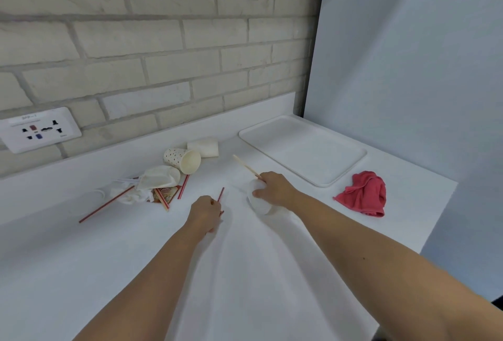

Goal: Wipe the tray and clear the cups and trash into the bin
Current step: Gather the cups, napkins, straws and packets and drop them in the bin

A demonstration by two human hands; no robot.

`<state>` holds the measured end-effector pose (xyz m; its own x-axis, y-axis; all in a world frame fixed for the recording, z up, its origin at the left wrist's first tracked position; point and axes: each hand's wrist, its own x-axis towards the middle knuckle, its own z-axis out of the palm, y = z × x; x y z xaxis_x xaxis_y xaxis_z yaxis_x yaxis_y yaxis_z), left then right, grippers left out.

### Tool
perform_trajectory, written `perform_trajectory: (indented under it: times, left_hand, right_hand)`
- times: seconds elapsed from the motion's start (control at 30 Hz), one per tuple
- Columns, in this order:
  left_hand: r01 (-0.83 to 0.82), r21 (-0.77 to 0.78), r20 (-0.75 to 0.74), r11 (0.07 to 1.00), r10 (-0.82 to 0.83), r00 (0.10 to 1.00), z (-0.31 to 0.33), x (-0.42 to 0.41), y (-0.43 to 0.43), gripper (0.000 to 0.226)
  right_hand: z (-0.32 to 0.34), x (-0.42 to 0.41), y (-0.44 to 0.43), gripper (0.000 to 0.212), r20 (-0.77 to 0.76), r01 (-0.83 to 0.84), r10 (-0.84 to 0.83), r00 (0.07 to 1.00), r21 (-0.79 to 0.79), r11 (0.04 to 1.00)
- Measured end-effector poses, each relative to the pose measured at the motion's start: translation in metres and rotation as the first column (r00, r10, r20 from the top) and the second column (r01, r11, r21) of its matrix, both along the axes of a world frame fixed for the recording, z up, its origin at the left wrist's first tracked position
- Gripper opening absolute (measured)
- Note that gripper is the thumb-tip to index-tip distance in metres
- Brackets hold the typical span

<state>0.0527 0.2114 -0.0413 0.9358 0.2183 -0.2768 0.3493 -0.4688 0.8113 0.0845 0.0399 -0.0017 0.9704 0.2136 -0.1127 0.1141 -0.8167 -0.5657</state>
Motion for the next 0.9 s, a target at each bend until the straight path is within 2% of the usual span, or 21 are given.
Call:
perform_trajectory:
  times: [0.1,0.23,0.33,0.43,0.57,0.67,0.73,0.8,0.9]
  left_hand:
    - [-0.026,-0.119,0.052,0.993,0.032,0.998,0.009,-0.016,-0.023,0.016]
    - [0.019,-0.218,0.101,0.976,0.003,0.995,0.030,-0.042,-0.083,0.024]
    - [0.120,-0.230,0.125,0.966,-0.093,0.988,0.039,-0.064,-0.139,0.028]
    - [0.223,-0.223,0.104,0.949,-0.204,0.973,0.037,-0.087,-0.189,0.021]
    - [0.384,-0.152,0.036,0.911,-0.383,0.923,0.028,-0.124,-0.248,0.016]
    - [0.480,-0.136,0.004,0.866,-0.484,0.875,0.011,-0.152,-0.287,0.020]
    - [0.526,-0.113,-0.032,0.843,-0.532,0.846,-0.007,-0.168,-0.305,0.024]
    - [0.573,-0.021,-0.093,0.819,-0.572,0.815,-0.028,-0.180,-0.317,0.025]
    - [0.572,0.071,-0.196,0.817,-0.550,0.811,-0.063,-0.194,-0.324,0.016]
  right_hand:
    - [0.015,-0.018,-0.027,0.037,-0.037,0.008,-0.003,0.999,0.122,0.993]
    - [0.032,-0.053,-0.080,0.014,-0.101,-0.021,0.036,0.994,0.148,0.989]
    - [0.040,-0.082,-0.131,0.018,-0.148,-0.044,0.067,0.987,0.154,0.987]
    - [0.037,-0.109,-0.181,0.020,-0.236,-0.051,0.084,0.968,0.143,0.988]
    - [0.021,-0.142,-0.245,0.011,-0.434,0.011,0.082,0.897,0.208,0.978]
    - [-0.004,-0.168,-0.290,0.005,-0.519,0.075,0.050,0.853,0.217,0.973]
    - [-0.027,-0.184,-0.311,0.009,-0.528,0.122,0.003,0.849,0.202,0.972]
    - [-0.049,-0.199,-0.325,0.018,-0.481,0.148,-0.069,0.874,0.128,0.981]
    - [-0.085,-0.217,-0.332,0.022,-0.418,0.216,-0.176,0.891,0.049,0.975]
